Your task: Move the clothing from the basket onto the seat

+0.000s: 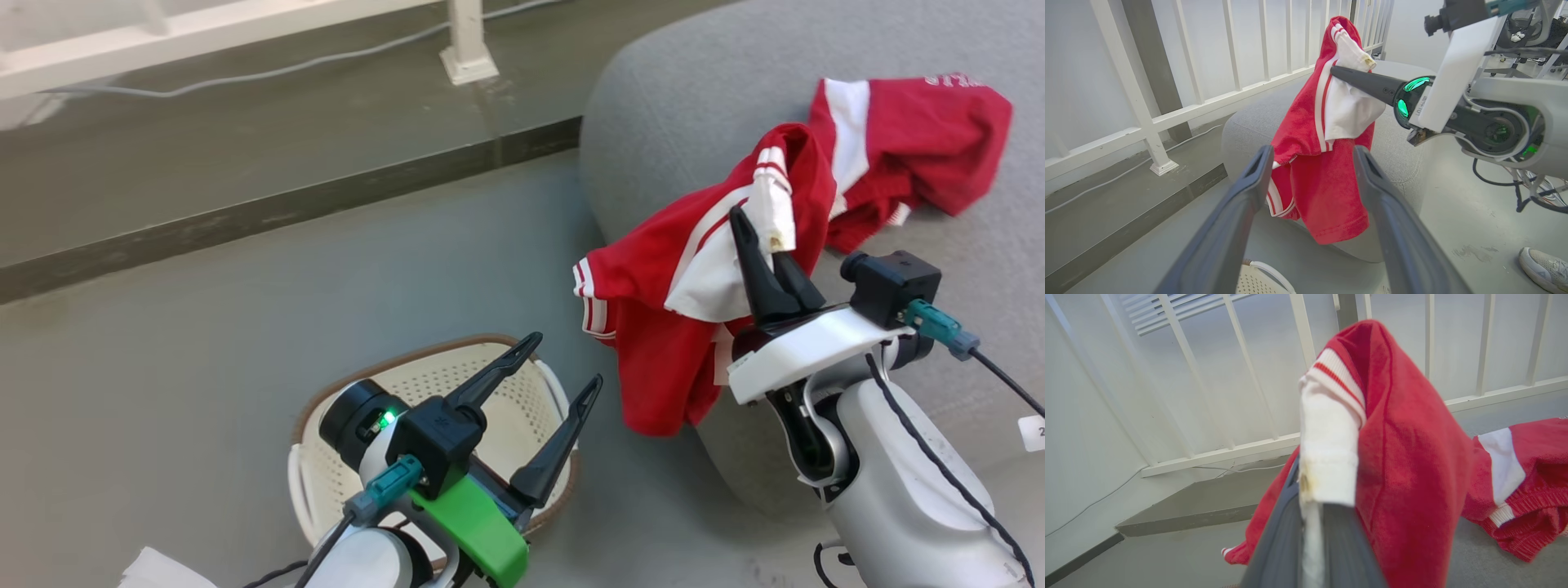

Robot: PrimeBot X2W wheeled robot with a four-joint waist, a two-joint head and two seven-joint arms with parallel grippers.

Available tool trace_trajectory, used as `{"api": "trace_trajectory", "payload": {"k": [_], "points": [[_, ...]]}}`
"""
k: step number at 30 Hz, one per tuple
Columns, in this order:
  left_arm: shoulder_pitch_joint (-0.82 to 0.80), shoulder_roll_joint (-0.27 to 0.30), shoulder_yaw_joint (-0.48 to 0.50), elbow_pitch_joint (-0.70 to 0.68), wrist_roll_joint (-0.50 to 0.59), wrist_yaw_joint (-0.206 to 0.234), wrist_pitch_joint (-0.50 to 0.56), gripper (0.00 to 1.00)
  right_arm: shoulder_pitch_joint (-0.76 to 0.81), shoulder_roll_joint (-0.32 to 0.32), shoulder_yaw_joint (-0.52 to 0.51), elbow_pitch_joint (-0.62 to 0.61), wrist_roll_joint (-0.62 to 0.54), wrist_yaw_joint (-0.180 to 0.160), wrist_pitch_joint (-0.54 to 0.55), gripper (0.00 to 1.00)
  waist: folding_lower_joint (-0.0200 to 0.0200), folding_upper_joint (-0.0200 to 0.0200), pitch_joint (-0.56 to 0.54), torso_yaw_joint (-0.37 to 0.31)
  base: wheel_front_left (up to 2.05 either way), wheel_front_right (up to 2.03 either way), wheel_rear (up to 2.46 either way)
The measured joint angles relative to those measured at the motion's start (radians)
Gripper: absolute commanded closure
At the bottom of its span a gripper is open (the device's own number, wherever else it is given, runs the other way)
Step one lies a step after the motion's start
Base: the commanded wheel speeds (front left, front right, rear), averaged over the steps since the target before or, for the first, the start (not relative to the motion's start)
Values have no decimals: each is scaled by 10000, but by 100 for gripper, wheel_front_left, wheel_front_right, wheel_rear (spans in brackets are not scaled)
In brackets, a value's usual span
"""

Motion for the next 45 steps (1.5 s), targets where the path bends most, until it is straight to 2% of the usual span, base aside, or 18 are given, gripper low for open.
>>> {"api": "trace_trajectory", "payload": {"k": [14, 23, 32, 45], "points": [[-66, 186, -31, -245, 307, 0, 385, 0, -154, 29, -673, 12, 174, -163, -121, 100, 0, 0, 757, -1223, 0, 0, 0], [-488, 253, -92, -293, 430, -79, 610, 0, -1339, -117, -1494, -52, 267, -176, -194, 100, 0, 0, 1458, -1722, 0, 0, 0], [-756, 253, -211, -307, 428, -165, 775, 0, -2920, -598, -2334, 190, 451, -245, -205, 100, 0, 0, 2044, -1807, 0, 0, 0], [-1181, 244, -435, -456, 441, -253, 1043, 0, -5686, -1877, -3239, 1333, 456, -247, -196, 100, 0, 0, 2749, -1409, 0, 0, 0]]}}
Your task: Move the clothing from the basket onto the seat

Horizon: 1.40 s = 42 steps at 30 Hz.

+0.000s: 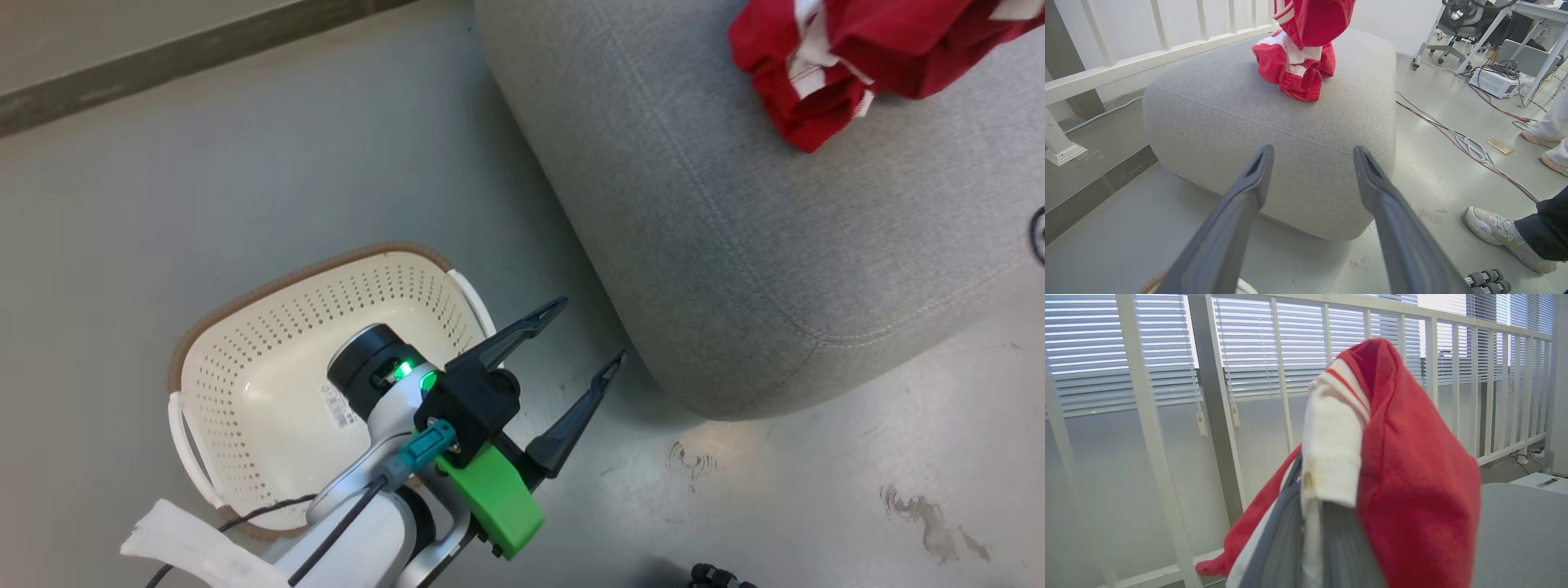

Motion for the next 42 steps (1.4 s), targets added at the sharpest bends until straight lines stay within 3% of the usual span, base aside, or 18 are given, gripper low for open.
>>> {"api": "trace_trajectory", "payload": {"k": [15, 22, 27, 38, 39, 40, 41, 42], "points": [[-618, 13, -280, -364, 174, -56, 355, 0, -1081, -938, -512, 1962, 35, -84, 111, 100, 0, 0, 1223, 668, 0, 0, 0], [-887, 75, -282, -447, 397, -88, 443, 0, -1115, -849, -476, 2880, 59, -38, 109, 100, 1, 0, 1871, 980, 0, 0, 0], [-1026, 159, -226, -422, 456, -96, 437, 0, -1124, -347, -451, 3496, 173, 29, 86, 100, 1, 0, 2242, 1149, 0, 0, 0], [-1137, 307, -215, -221, 453, -102, 410, 0, -1162, -15, -497, 4775, 337, 238, 0, 100, 0, 0, 2397, 1233, 0, 0, 0], [-1137, 320, -213, -165, 451, -104, 336, 0, -1222, -6, -495, 4832, 332, 274, -8, 96, 0, 0, 2379, 1230, 0, 0, 0], [-1137, 334, -207, -121, 449, -104, 291, 0, -1292, 4, -476, 4884, 314, 280, -8, 14, 1, 0, 2351, 1225, 0, 0, 0], [-1137, 341, -205, -105, 449, -104, 240, 0, -1337, 8, -462, 4901, 309, 301, -10, 0, 1, 0, 2314, 1220, 0, 0, 0], [-1137, 341, -205, -96, 447, -105, 234, 0, -1364, 8, -447, 4930, 291, 332, -10, 0, 1, -1, 2274, 1214, 0, 0, 0]]}}
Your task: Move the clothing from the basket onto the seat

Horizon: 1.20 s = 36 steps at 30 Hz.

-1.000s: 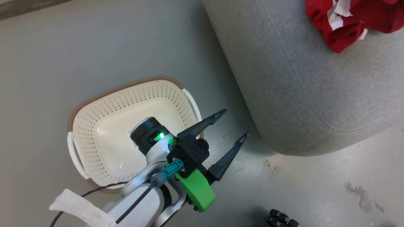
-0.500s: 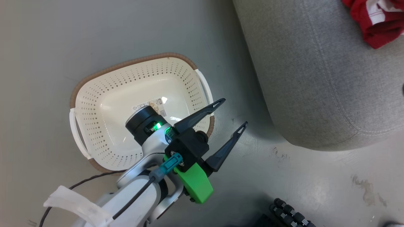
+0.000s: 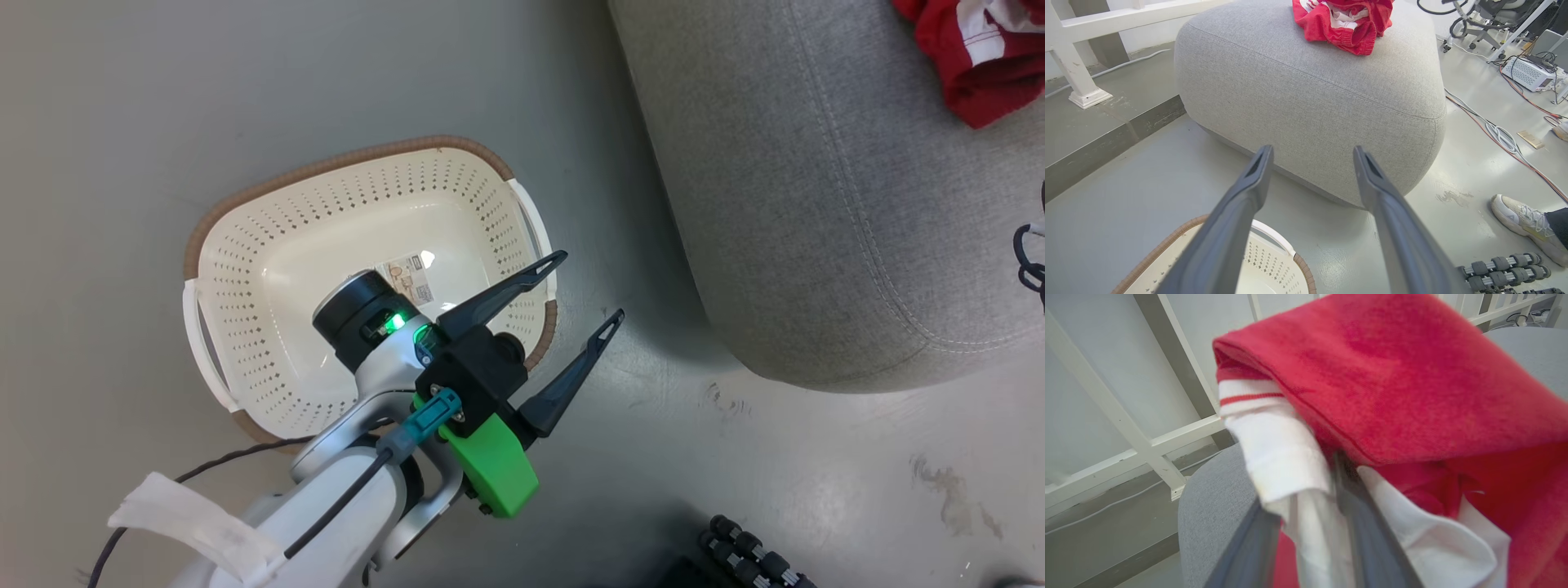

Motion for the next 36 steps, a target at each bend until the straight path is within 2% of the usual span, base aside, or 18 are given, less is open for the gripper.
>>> {"api": "trace_trajectory", "payload": {"k": [11, 21, 36], "points": [[1, -48, 58, 443, -115, -29, -556, 0, 187, -2, 357, 280, -581, 232, -13, 0, 0, 0, -679, -82, 0, 0, 0], [48, -293, 430, 961, -476, 33, -1160, 0, 1337, 73, 407, 167, -867, 405, -15, 0, 0, 0, -1496, -36, 0, 0, 0], [956, -512, 1266, 1662, -966, 817, -1985, 0, 2905, 516, 581, -1398, -1310, 740, -15, 0, -1, 0, -2989, 503, 0, 0, 0]]}}
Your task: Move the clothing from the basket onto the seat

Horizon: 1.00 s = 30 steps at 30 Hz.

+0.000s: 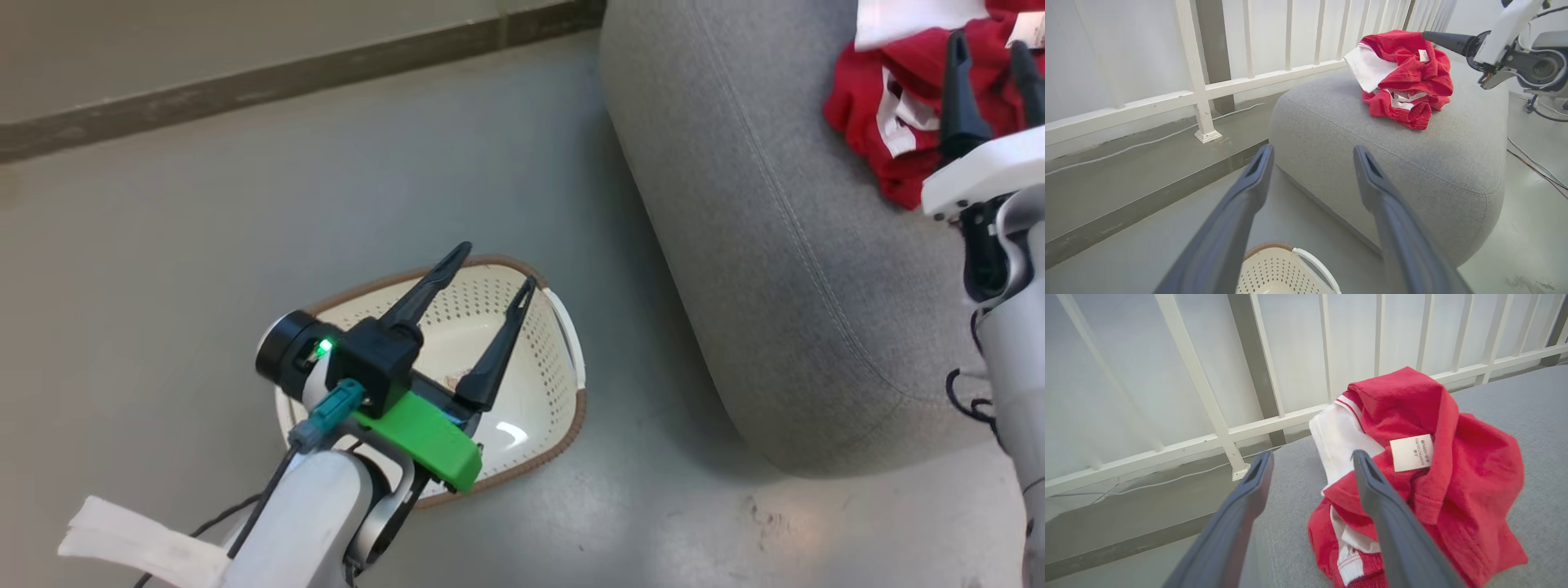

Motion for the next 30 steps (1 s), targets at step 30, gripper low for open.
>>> {"api": "trace_trajectory", "payload": {"k": [30], "points": [[2142, 228, 1994, 844, -750, 1229, -746, 0, 3680, 1467, 1578, -2761, -911, 92, 0, 0, -1, 0, -2315, 1429, 0, 0, 0]]}}
